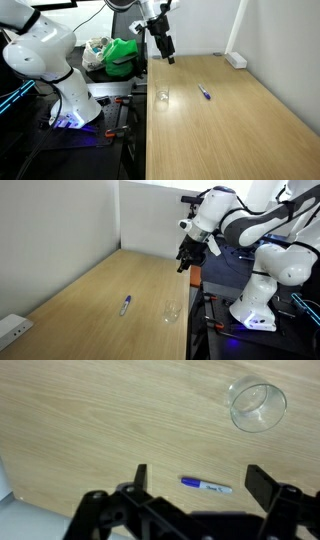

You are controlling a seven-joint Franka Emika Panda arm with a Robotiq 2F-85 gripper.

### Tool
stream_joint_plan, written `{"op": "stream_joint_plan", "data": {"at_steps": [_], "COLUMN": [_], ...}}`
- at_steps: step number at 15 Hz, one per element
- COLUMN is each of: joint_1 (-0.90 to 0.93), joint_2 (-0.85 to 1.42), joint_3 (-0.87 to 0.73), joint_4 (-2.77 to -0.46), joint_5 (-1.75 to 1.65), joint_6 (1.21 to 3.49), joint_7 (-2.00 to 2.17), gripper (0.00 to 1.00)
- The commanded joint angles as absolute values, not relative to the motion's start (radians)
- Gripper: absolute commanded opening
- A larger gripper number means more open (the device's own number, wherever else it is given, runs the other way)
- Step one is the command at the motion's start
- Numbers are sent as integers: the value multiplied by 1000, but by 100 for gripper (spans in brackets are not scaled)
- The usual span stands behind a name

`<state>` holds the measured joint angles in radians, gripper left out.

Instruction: Put the blue marker inside the glass cup

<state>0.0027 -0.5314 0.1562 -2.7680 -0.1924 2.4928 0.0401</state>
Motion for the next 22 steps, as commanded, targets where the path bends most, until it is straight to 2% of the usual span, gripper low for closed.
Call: {"op": "stream_joint_plan", "data": {"at_steps": [1,9,17,22], "joint_1": [4,33,74,54], "joint_2": [-378,-116,91,188], "joint_3": [149,104,108,132], "joint_4": [-2689,-2510,-2341,-2263], "joint_5": [-234,-257,-42,-77], "joint_6": [2598,2705,2677,2643], "joint_7": [7,-179,-696,-860], "gripper": [100,100,100,100]}}
